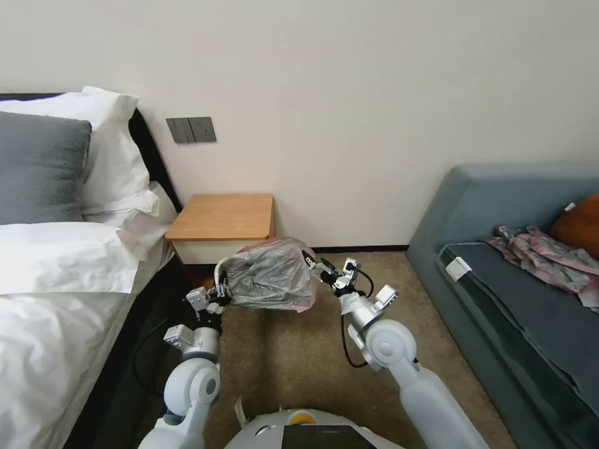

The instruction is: Pick up the garbage bag from the table and place it over the trash can.

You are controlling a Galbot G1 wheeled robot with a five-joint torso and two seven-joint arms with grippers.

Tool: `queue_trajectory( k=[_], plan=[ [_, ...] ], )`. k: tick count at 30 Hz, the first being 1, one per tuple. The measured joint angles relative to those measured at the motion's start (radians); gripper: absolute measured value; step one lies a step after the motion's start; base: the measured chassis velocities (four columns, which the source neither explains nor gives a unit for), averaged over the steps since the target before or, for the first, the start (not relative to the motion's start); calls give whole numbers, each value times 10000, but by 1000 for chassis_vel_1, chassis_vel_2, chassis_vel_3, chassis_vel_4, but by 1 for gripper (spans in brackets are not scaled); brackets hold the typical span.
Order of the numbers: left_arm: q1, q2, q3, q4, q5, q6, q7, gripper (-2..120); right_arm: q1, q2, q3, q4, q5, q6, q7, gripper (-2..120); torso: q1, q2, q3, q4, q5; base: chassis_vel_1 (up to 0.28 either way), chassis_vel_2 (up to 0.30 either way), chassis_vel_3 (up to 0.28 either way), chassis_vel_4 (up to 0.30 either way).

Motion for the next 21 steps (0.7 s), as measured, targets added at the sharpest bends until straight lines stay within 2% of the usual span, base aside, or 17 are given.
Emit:
queue_trajectory(
  k=[3,5,7,9,10,11,14,16,17,19,21],
  plan=[
    [6,-12,29,-15,-4,57,38,5,75,180,3,-179,-115,75,-162,82,0,0,0,0,0,0,0,0,0],
    [9,-12,31,-16,-4,67,43,5,77,201,4,-204,-140,81,-200,81,0,0,0,0,0,0,0,0,0],
    [32,-16,47,-30,-6,116,69,5,89,320,6,-292,-208,115,-335,69,0,0,0,0,0,0,0,0,0],
    [35,-18,47,-36,-6,125,73,5,94,348,7,-306,-211,122,-349,68,0,0,0,0,0,0,0,0,0],
    [39,-29,48,-63,-18,143,82,5,118,443,17,-341,-215,149,-375,59,0,0,0,1,1,0,0,0,0],
    [39,-29,48,-63,-18,143,82,5,118,443,17,-341,-215,149,-375,59,0,0,0,1,1,0,0,0,0],
    [70,-35,22,-127,-80,199,134,5,179,617,32,-369,-245,173,-518,42,0,0,0,0,0,0,0,0,0],
    [73,-35,19,-135,-88,207,143,5,185,628,32,-379,-252,174,-534,41,0,0,0,1,0,0,0,0,0],
    [78,-41,16,-167,-142,238,170,5,206,676,33,-411,-275,173,-564,32,0,0,0,1,1,0,0,0,0],
    [77,-43,16,-177,-163,250,178,5,210,691,38,-415,-278,173,-565,30,0,0,0,1,1,0,0,0,0],
    [77,-48,18,-194,-210,270,195,5,210,727,68,-416,-282,173,-565,19,0,0,0,1,1,0,0,0,0]
  ],
)
